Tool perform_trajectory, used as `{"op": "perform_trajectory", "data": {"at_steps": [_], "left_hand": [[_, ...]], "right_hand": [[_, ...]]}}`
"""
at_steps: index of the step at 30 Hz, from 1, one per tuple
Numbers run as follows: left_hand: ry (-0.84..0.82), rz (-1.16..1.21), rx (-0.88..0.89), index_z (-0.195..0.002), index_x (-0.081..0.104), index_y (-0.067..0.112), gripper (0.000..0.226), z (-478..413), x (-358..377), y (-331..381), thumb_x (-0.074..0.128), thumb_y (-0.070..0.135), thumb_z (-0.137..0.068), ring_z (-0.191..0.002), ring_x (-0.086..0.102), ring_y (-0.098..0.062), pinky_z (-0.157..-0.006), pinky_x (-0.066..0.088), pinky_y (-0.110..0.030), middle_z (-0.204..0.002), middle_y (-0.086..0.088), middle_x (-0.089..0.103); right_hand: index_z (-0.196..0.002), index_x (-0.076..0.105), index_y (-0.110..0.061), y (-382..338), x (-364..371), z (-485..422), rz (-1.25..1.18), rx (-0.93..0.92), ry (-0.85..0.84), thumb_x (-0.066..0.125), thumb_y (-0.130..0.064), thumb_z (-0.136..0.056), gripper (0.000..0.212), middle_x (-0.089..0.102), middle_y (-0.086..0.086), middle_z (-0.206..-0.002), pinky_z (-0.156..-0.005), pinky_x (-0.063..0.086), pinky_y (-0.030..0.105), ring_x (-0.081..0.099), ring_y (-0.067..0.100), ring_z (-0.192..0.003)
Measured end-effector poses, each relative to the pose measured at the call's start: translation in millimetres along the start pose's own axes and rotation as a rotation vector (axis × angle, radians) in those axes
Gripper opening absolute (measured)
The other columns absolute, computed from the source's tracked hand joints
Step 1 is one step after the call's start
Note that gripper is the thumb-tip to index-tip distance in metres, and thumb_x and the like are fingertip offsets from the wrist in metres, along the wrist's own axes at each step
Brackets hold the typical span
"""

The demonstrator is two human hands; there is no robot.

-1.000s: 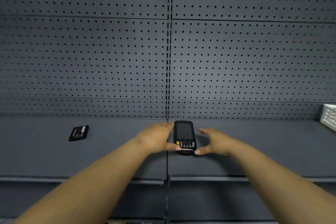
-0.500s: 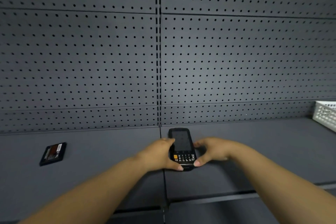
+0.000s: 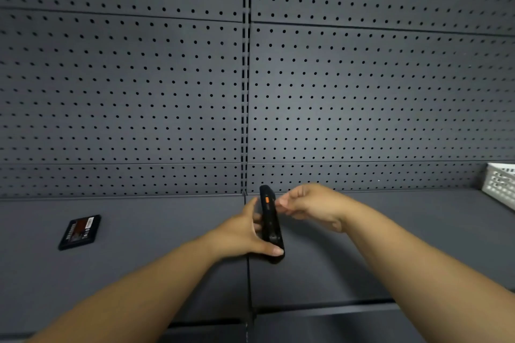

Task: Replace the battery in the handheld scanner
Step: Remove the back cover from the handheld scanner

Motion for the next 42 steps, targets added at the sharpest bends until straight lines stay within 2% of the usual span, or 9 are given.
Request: {"op": "perform_trajectory", "data": {"at_steps": [5,9,16,23,28,33,36,38,42], "left_hand": [[0.011,-0.104,0.063,-0.143,0.017,0.024,0.103,10.4,-9.9,-2.3,0.084,0.018,-0.065,-0.116,0.047,-0.005,-0.098,0.037,-0.017,-0.122,0.009,0.049],[0.048,-0.324,0.092,-0.136,0.034,0.026,0.09,11.8,-12.8,-15.3,0.084,0.035,-0.062,-0.127,0.04,-0.015,-0.11,0.034,-0.03,-0.136,0.0,0.045],[0.011,-0.386,0.063,-0.136,0.039,0.021,0.085,9.1,-11.0,-19.4,0.082,0.036,-0.065,-0.126,0.047,-0.013,-0.104,0.036,-0.022,-0.138,0.001,0.052],[-0.032,-0.525,0.025,-0.128,0.046,0.02,0.073,8.0,-12.8,-7.3,0.081,0.039,-0.066,-0.117,0.054,-0.017,-0.093,0.04,-0.022,-0.13,-0.001,0.058],[-0.02,-0.548,0.015,-0.127,0.047,0.019,0.073,9.0,-10.4,-3.8,0.081,0.041,-0.065,-0.117,0.055,-0.018,-0.097,0.043,-0.027,-0.13,-0.002,0.059],[0.003,-0.53,0.027,-0.126,0.048,0.019,0.072,9.6,-10.8,-6.1,0.081,0.04,-0.065,-0.115,0.055,-0.018,-0.091,0.041,-0.023,-0.129,-0.002,0.06],[-0.006,-0.539,0.024,-0.125,0.048,0.018,0.072,10.0,-11.3,-5.3,0.081,0.04,-0.065,-0.114,0.055,-0.017,-0.088,0.04,-0.021,-0.128,-0.002,0.06],[-0.009,-0.545,0.025,-0.125,0.048,0.019,0.072,10.0,-11.9,-5.5,0.081,0.042,-0.065,-0.115,0.055,-0.017,-0.089,0.04,-0.021,-0.128,-0.001,0.059],[-0.006,-0.562,0.038,-0.126,0.048,0.018,0.074,10.3,-12.5,-5.9,0.08,0.043,-0.065,-0.117,0.054,-0.017,-0.092,0.04,-0.023,-0.129,-0.002,0.059]], "right_hand": [[-0.122,0.058,-0.003,-1.4,15.1,-4.9,0.02,0.003,-0.013,0.047,-0.012,-0.096,0.03,0.063,0.014,-0.125,-0.102,0.041,0.029,0.057,0.017,-0.11],[-0.129,0.055,-0.01,13.7,20.2,-14.8,0.274,0.069,0.032,0.051,-0.018,-0.094,0.036,0.059,0.008,-0.133,-0.112,0.035,0.038,0.053,0.021,-0.124],[-0.124,0.059,-0.009,24.2,22.1,-20.4,0.442,0.096,0.081,0.049,-0.019,-0.094,0.034,0.064,0.014,-0.122,-0.103,0.042,0.036,0.058,0.021,-0.103],[-0.131,0.055,-0.013,17.2,20.0,-33.7,0.834,0.055,0.058,0.043,-0.021,-0.097,0.037,0.059,0.013,-0.132,-0.1,0.04,0.033,0.053,0.029,-0.122],[-0.131,0.055,-0.009,4.1,18.2,-41.3,0.962,0.091,0.012,0.038,-0.022,-0.1,0.038,0.057,0.013,-0.135,-0.101,0.04,0.032,0.052,0.03,-0.123],[-0.103,0.067,-0.005,11.3,14.4,-41.8,1.011,-0.034,0.056,0.045,-0.021,-0.096,0.028,0.069,0.016,-0.101,-0.074,0.042,0.03,0.059,0.028,-0.086],[-0.084,0.056,-0.009,11.8,16.1,-44.6,1.13,-0.04,0.052,0.043,-0.019,-0.096,0.02,0.056,0.009,-0.085,-0.067,0.036,0.028,0.052,0.026,-0.077],[-0.083,0.049,-0.013,6.1,17.6,-43.8,1.175,-0.073,0.044,0.043,-0.018,-0.095,0.015,0.051,0.009,-0.085,-0.068,0.034,0.026,0.048,0.024,-0.076],[-0.094,0.059,-0.01,2.9,20.1,-40.4,1.256,-0.102,0.034,0.041,-0.01,-0.093,0.018,0.051,0.012,-0.089,-0.069,0.036,0.029,0.046,0.026,-0.077]]}}
Point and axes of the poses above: each hand's wrist, its own z-axis away from the middle knuckle, its own x-axis out of the palm, y = z × x, the point moved 2 cm from there along -z, towards the middle knuckle
